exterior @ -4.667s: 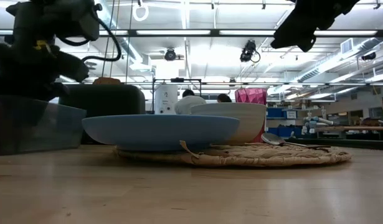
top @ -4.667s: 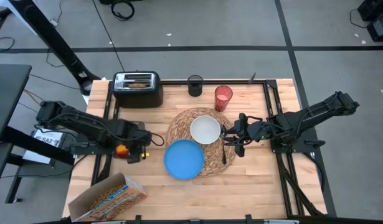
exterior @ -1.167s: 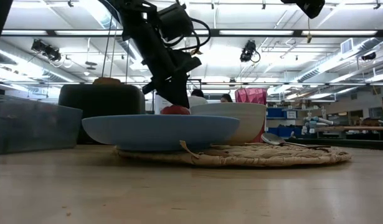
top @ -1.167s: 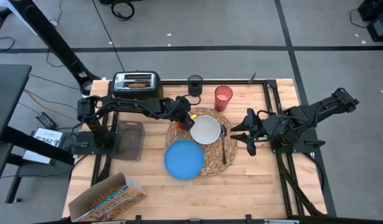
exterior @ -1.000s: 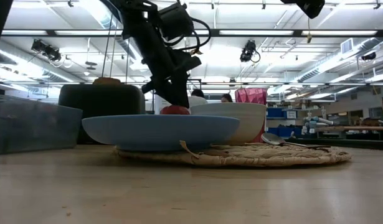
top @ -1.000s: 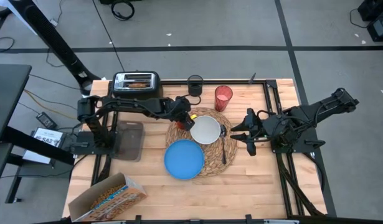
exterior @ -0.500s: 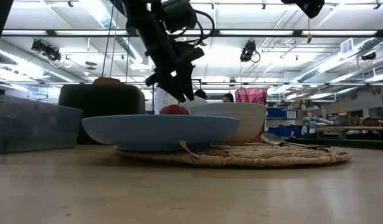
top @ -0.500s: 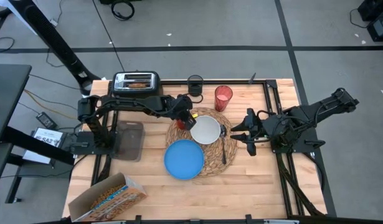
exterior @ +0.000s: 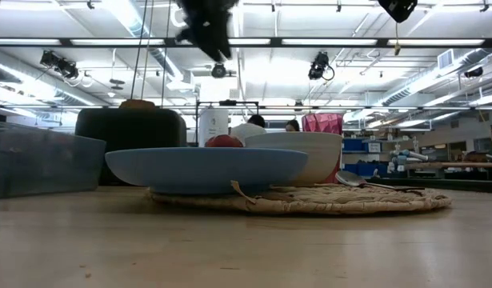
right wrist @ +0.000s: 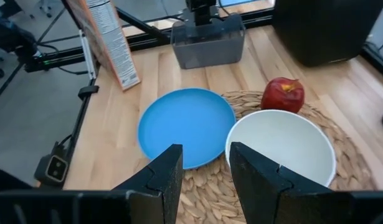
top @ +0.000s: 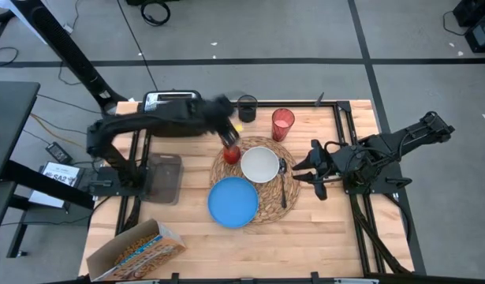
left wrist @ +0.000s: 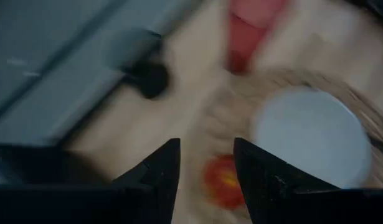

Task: Arrange a breakfast setting
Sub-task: Put the toasted bread from the toaster oven on the blue plate

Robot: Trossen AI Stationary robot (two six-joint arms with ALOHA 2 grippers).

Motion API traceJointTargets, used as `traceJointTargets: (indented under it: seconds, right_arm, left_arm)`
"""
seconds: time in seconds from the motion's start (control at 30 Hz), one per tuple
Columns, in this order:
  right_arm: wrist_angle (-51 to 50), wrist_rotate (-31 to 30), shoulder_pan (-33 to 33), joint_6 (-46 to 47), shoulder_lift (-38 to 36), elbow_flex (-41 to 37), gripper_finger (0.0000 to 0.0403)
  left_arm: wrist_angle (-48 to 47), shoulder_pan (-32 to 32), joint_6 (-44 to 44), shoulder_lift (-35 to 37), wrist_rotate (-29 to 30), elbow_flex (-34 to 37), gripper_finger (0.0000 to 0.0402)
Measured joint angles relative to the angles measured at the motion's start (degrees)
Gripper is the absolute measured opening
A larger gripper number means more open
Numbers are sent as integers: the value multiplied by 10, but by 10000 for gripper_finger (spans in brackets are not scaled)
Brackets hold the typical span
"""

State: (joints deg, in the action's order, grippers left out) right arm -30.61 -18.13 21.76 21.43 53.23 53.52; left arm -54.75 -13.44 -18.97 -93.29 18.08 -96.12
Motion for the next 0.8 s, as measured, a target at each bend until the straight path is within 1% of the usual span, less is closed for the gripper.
traceJointTargets:
  seconds: [0.07, 0.23, 0.33, 0.43, 0.53, 0.63, 0.67, 0.73, 0.8]
  right_arm:
    - [0, 12, 0, 0, 0, 0, 142]
    - [0, 17, 0, -3, 0, 0, 142]
    - [-1, 17, 0, -9, 0, 0, 142]
    - [-1, 8, 0, -10, 0, 0, 142]
    - [-1, -19, 0, -9, 0, 0, 142]
    - [0, -30, 0, -5, 0, 0, 142]
    - [0, -31, 0, -4, 0, 0, 142]
    - [0, -32, 0, 6, 0, 0, 142]
    - [0, -32, 0, 16, 0, 0, 142]
  left_arm:
    - [-43, -31, 6, 28, 21, -20, 158]
    - [-175, -137, 52, 82, 20, -33, 158]
    - [-241, -219, 104, 87, -17, -32, 158]
    - [-243, -275, 208, 86, -62, -27, 157]
    - [-240, -299, 305, 67, -85, -25, 157]
    - [-249, -312, 394, 43, -138, -23, 157]
    - [-253, -316, 424, 37, -146, -23, 157]
    - [-258, -318, 481, 27, -149, -24, 157]
    - [-258, -318, 517, 13, -148, -24, 157]
